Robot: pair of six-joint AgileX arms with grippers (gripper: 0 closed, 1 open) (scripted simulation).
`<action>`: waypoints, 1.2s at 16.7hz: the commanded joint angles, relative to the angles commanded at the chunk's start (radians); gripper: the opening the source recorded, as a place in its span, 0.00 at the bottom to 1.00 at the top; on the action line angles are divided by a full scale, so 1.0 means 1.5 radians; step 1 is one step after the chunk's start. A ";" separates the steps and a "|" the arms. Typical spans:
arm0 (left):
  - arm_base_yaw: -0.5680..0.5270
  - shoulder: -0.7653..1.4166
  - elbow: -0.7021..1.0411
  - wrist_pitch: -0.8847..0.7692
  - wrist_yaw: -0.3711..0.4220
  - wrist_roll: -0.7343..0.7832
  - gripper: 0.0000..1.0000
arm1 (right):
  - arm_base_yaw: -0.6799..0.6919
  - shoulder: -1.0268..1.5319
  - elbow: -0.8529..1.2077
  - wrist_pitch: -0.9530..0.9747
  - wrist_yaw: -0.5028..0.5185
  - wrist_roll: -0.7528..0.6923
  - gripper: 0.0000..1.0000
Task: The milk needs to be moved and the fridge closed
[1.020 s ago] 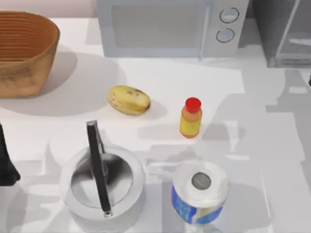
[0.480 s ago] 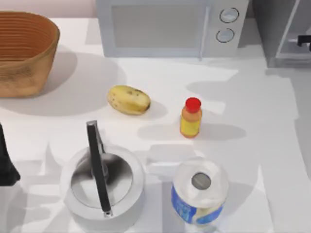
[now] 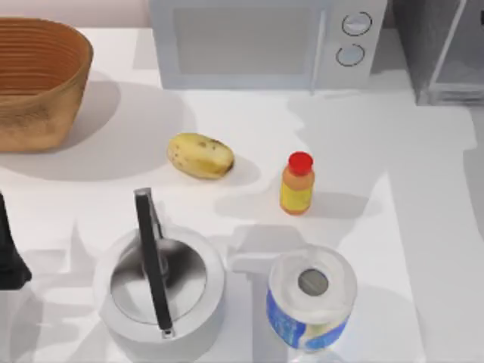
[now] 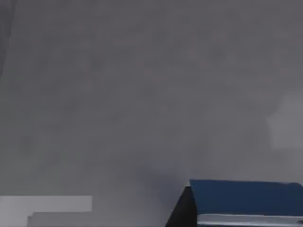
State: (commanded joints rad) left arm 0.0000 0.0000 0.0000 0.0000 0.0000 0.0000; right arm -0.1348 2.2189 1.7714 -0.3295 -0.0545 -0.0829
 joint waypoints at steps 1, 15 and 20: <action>0.000 0.000 0.000 0.000 0.000 0.000 1.00 | -0.006 0.015 0.044 -0.045 -0.003 -0.003 0.00; 0.000 0.000 0.000 0.000 0.000 0.000 1.00 | -0.018 0.054 0.140 -0.147 -0.015 -0.007 0.00; 0.000 0.000 0.000 0.000 0.000 0.000 1.00 | -0.023 0.053 0.164 -0.166 -0.015 -0.008 0.00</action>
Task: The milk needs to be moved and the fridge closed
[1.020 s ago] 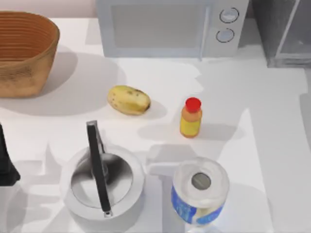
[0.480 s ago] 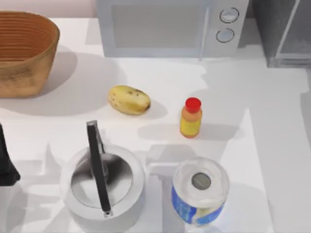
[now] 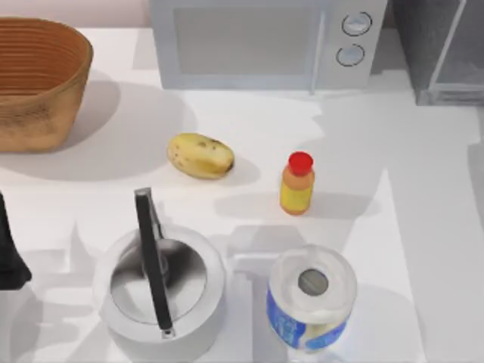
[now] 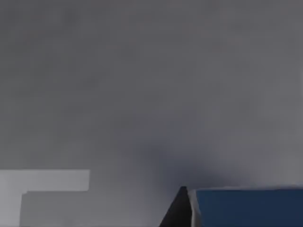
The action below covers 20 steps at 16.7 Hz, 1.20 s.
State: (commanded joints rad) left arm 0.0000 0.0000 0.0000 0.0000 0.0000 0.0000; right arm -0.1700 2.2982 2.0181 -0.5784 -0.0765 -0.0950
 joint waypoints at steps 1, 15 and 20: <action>0.000 0.000 0.000 0.000 0.000 0.000 1.00 | 0.000 0.000 0.000 0.000 0.000 0.000 0.00; 0.000 0.000 0.000 0.000 0.000 0.000 1.00 | 0.000 0.000 0.000 0.000 0.000 0.000 1.00; 0.000 0.000 0.000 0.000 0.000 0.000 1.00 | 0.000 0.000 0.000 0.000 0.000 0.000 1.00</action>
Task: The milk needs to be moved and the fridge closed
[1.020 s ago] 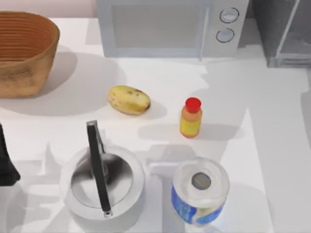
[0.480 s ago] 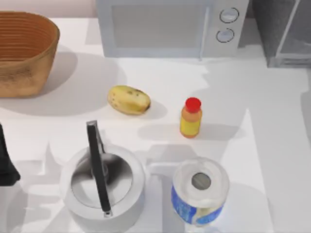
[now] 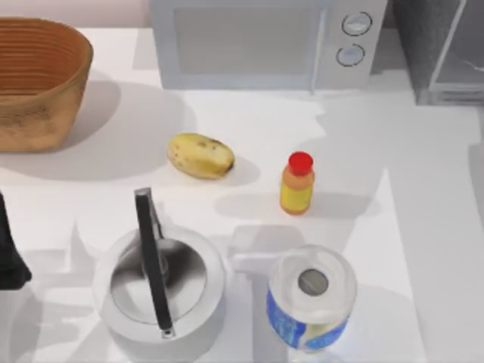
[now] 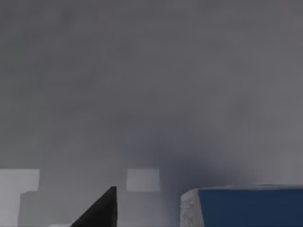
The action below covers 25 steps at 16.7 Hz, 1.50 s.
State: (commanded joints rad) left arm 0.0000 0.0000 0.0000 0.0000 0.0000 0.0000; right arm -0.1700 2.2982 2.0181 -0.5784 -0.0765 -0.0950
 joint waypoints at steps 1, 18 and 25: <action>0.000 0.000 0.000 0.000 0.000 0.000 1.00 | 0.000 0.000 0.000 0.000 0.000 0.000 1.00; 0.000 0.000 0.000 0.000 0.000 0.000 1.00 | 0.059 -0.694 -0.636 0.182 0.020 0.022 1.00; 0.000 0.000 0.000 0.000 0.000 0.000 1.00 | 0.095 -1.261 -1.090 0.298 0.036 0.042 1.00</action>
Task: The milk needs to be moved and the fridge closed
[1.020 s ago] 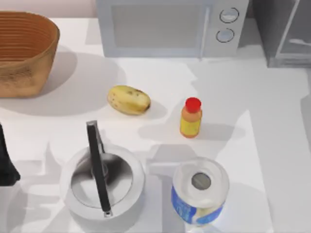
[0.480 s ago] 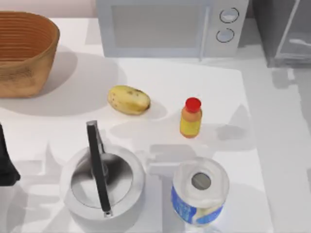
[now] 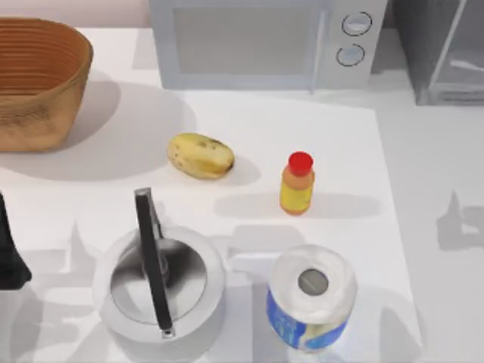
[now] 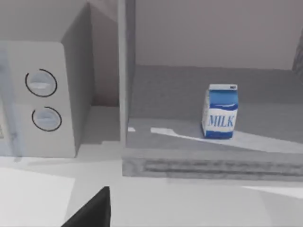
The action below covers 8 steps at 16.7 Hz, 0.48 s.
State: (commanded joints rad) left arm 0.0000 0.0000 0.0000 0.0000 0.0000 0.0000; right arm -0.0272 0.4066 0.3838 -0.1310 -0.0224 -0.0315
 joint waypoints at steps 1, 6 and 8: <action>0.000 0.000 0.000 0.000 0.000 0.000 1.00 | 0.004 -0.058 -0.054 0.016 0.003 0.003 1.00; 0.000 0.000 0.000 0.000 0.000 0.000 1.00 | 0.016 -0.244 -0.230 0.076 0.013 0.018 1.00; 0.000 0.000 0.000 0.000 0.000 0.000 1.00 | 0.018 -0.269 -0.254 0.086 0.015 0.021 1.00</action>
State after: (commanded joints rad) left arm 0.0000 0.0000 0.0000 0.0000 0.0000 0.0000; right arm -0.0002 0.0032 0.0030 -0.0014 -0.0002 -0.0004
